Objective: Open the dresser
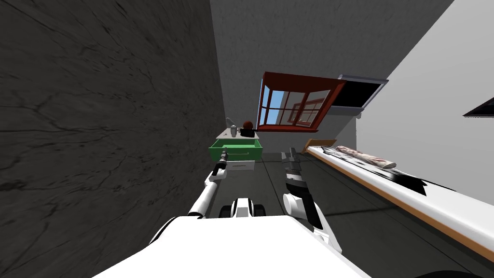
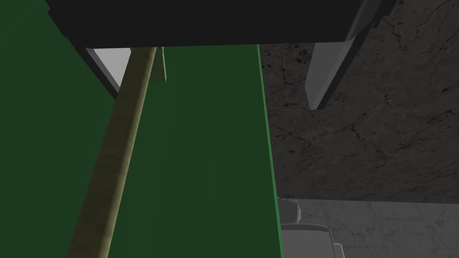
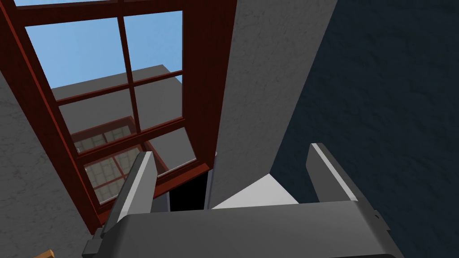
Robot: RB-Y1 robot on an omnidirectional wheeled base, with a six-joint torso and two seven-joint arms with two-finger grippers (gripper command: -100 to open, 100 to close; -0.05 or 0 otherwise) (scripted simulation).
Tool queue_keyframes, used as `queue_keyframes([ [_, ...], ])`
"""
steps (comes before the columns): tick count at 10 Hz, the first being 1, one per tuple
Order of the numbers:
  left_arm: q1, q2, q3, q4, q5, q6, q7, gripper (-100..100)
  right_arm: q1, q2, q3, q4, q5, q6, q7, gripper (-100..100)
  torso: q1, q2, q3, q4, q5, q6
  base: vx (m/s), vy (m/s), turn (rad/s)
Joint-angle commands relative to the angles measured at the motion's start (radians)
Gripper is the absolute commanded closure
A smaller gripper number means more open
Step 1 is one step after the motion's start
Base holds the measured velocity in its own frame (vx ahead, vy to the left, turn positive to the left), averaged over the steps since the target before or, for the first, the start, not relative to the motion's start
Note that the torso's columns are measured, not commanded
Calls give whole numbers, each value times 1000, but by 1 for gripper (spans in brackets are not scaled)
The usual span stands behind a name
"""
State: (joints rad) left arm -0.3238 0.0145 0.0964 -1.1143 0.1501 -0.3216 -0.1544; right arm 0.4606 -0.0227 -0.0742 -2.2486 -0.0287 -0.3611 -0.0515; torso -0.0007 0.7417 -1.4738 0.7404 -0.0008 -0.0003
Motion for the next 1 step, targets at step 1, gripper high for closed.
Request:
queue_keyframes([
  [1,0,0,0,1,0,5,0,0,0,0,0,0,0,0,0,0,0,-1,0,0,0,0,0,0,0],
])
